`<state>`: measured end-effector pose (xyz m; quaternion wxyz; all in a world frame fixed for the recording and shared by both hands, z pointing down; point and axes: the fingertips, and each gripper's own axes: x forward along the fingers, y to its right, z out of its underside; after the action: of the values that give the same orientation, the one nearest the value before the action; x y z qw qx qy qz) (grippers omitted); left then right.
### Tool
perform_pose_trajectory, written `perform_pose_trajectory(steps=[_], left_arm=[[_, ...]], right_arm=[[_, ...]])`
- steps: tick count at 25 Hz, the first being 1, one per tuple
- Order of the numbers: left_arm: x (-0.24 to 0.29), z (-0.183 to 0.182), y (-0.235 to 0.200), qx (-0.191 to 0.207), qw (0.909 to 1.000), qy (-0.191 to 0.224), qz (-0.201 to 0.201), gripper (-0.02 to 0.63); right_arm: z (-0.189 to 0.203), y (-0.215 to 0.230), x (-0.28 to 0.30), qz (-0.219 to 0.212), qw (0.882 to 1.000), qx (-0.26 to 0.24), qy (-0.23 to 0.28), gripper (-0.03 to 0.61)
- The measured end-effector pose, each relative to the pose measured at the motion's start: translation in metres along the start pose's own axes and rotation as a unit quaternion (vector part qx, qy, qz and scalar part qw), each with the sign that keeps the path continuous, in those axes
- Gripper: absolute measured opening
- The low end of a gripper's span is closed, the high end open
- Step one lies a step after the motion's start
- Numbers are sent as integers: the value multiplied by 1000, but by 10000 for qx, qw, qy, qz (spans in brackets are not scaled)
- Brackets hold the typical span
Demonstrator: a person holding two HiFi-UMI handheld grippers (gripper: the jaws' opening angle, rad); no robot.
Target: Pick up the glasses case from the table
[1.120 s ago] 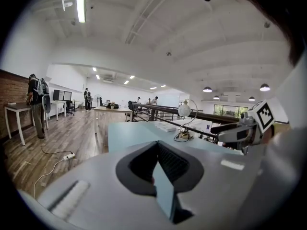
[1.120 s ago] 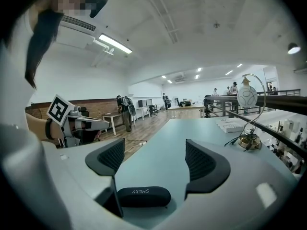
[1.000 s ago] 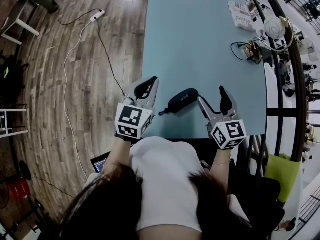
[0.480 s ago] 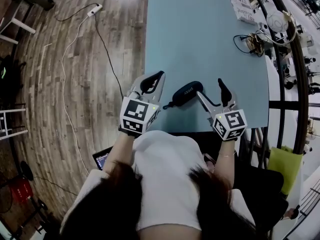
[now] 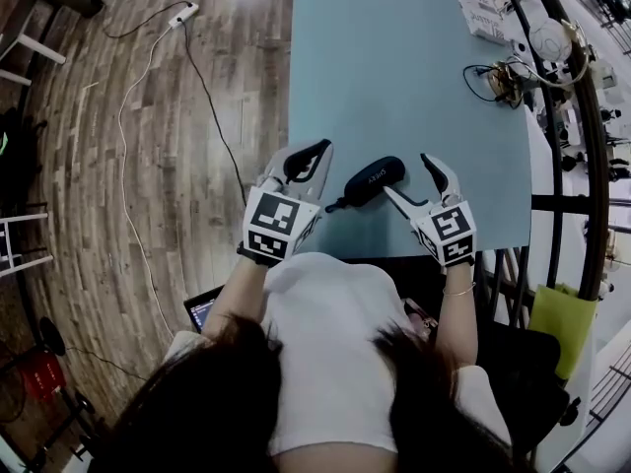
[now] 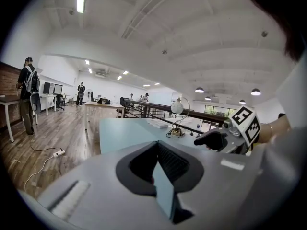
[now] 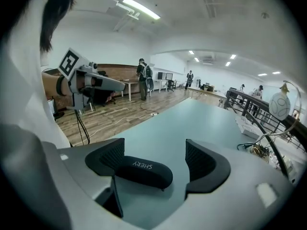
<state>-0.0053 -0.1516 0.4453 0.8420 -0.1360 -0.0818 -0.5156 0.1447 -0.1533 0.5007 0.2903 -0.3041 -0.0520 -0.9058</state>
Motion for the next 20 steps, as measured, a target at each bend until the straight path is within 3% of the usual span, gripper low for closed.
perform_pose_trajectory(steps=[8, 15, 20], left_arm=[[2, 3, -3, 6, 10000, -78, 6, 57], [7, 7, 0, 6, 9999, -155, -4, 57], [8, 12, -2, -24, 9998, -209, -49, 57]], right_arm=[[19, -13, 18, -582, 9929, -897, -531, 373], [50, -19, 37, -1064, 9792, -1369, -1054, 373], [65, -25, 45, -1388, 9630, -1834, -1403, 373]])
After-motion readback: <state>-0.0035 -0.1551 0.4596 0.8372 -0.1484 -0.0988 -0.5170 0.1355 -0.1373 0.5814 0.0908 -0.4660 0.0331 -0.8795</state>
